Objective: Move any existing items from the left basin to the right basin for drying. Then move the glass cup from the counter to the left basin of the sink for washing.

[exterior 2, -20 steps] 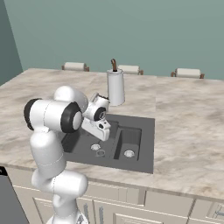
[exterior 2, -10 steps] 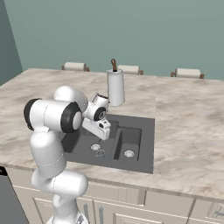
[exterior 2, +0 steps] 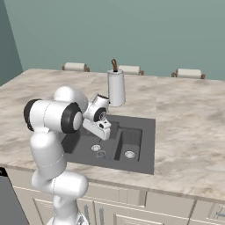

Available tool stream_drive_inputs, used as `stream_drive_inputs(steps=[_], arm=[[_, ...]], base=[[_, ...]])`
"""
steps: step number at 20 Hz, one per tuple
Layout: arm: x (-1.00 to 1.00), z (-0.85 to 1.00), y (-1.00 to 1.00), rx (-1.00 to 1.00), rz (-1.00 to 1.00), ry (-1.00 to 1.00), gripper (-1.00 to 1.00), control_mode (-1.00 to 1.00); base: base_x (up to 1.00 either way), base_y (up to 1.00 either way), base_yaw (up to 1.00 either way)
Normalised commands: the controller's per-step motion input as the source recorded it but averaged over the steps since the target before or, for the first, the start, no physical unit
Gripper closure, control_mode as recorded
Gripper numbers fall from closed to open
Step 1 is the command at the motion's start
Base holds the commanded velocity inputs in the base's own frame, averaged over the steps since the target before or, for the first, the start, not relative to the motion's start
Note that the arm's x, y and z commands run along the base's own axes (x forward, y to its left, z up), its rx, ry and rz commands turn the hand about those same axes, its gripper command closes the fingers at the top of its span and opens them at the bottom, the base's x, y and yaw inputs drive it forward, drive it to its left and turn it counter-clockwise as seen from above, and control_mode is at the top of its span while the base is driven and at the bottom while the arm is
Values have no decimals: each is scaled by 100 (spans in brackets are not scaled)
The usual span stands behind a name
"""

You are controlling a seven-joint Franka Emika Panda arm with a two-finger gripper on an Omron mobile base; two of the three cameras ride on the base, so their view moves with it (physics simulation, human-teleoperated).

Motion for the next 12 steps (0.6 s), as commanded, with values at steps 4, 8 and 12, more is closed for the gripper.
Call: stream_drive_inputs(steps=[4,8,12], arm=[[0,-9,0,0,0,0,-100,-100],[0,-8,0,0,0,0,-100,-100],[0,-9,0,0,0,0,-100,-100]], base=[[0,0,0],[0,0,0],[0,0,0]])
